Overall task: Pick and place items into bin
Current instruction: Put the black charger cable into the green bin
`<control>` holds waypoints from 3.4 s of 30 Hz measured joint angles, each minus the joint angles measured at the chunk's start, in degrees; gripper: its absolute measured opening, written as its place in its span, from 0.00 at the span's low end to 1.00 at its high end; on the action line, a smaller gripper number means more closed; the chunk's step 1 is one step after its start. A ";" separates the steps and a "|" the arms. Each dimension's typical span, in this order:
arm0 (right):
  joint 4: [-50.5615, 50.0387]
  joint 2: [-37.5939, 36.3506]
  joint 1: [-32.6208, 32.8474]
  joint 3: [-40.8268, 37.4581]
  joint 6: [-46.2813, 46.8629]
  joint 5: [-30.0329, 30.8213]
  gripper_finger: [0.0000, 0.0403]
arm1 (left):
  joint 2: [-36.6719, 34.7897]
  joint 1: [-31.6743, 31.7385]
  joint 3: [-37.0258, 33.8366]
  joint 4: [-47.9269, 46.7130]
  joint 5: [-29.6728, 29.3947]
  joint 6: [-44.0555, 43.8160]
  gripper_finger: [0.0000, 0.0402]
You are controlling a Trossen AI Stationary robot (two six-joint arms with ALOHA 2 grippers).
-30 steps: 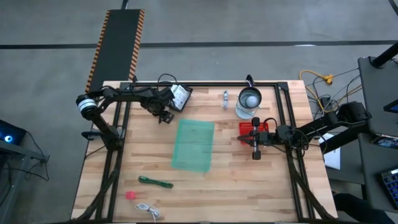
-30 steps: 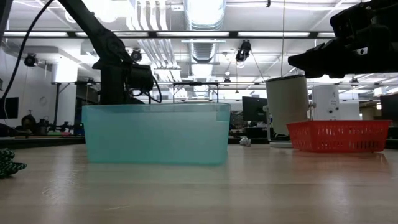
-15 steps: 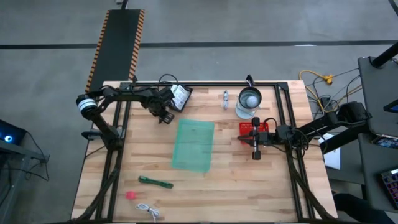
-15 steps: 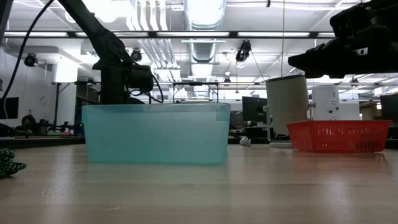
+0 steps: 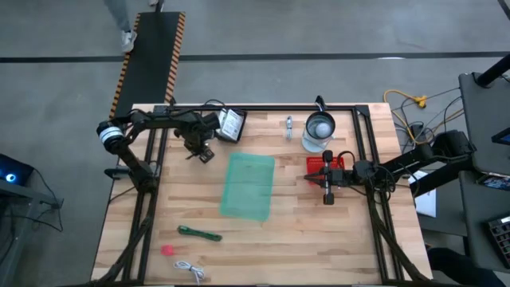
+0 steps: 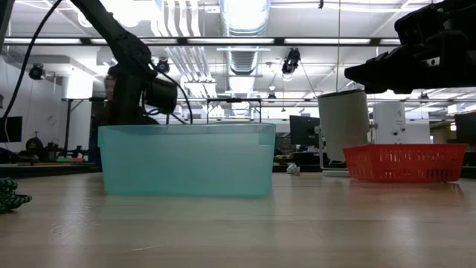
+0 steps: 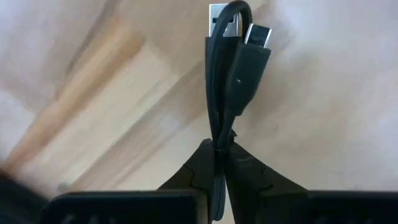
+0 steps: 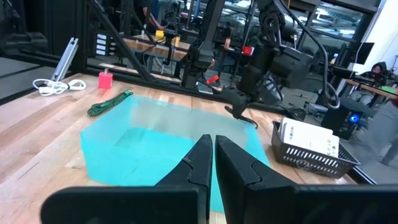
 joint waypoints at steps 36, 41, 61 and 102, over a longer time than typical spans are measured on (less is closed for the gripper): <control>0.00 0.01 0.00 0.00 0.01 0.00 0.02 | -19.43 -5.02 -0.24 -9.86 1.68 16.28 0.03; 0.00 0.02 -0.01 0.00 0.02 0.00 0.02 | -21.90 -7.34 -0.24 -6.66 3.46 16.37 0.03; 0.00 0.00 0.01 0.00 0.02 0.03 0.02 | -21.98 -13.16 0.24 4.20 8.01 16.81 0.03; -1.70 0.02 0.01 0.02 0.04 -0.02 0.02 | -21.93 -25.06 0.19 27.31 11.07 21.42 0.03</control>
